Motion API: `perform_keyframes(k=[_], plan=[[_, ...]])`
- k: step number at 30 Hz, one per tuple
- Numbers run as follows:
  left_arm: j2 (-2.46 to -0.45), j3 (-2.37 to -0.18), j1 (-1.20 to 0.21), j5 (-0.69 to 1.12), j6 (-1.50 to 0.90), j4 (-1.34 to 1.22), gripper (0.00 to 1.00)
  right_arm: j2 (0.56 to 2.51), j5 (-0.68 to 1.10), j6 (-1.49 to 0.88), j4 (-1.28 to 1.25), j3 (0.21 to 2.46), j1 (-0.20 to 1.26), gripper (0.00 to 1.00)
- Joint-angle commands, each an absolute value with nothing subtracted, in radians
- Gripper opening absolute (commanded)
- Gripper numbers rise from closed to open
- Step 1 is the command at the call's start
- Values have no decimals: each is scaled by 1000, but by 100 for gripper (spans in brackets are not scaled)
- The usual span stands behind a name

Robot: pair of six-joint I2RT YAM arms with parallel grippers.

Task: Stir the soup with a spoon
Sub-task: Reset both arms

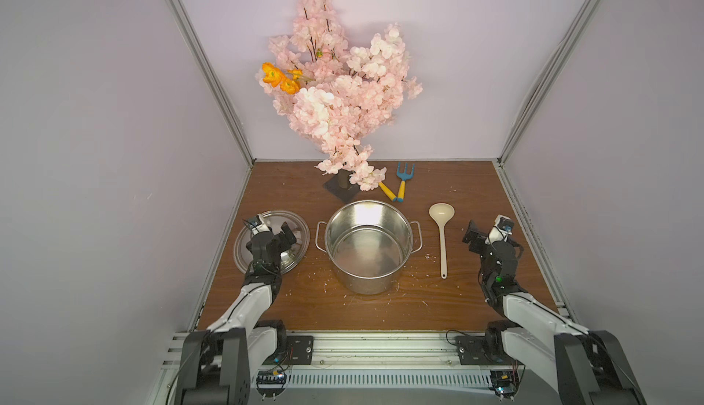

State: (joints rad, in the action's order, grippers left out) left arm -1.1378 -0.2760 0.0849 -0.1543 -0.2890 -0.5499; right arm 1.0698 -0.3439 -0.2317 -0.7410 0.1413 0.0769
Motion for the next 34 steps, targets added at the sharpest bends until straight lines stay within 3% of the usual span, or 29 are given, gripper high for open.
perform_keyframes(k=[1, 8, 13, 17, 19, 21, 34], plan=[[-1270, -297, 86, -120, -199, -786, 96, 1149, -380, -145, -966, 128, 85, 99], [-1420, -312, 10, -158, -66, -980, 96, 1295, -315, -63, -1174, 151, 89, 99], [-1545, -204, -18, -107, -26, -1307, 96, 1401, -270, -4, -1289, 164, 89, 99], [-1536, -217, -22, -121, -29, -1267, 96, 1554, -243, 9, -1490, 141, 88, 99], [-1535, -217, -21, -121, -28, -1266, 96, 1516, -221, -5, -1275, 214, 76, 99], [-1531, -215, -22, -120, -25, -1266, 96, 1540, -207, -9, -1362, 196, 64, 99], [-1531, -215, -25, -123, -24, -1264, 96, 1532, -204, -5, -1328, 204, 66, 99]])
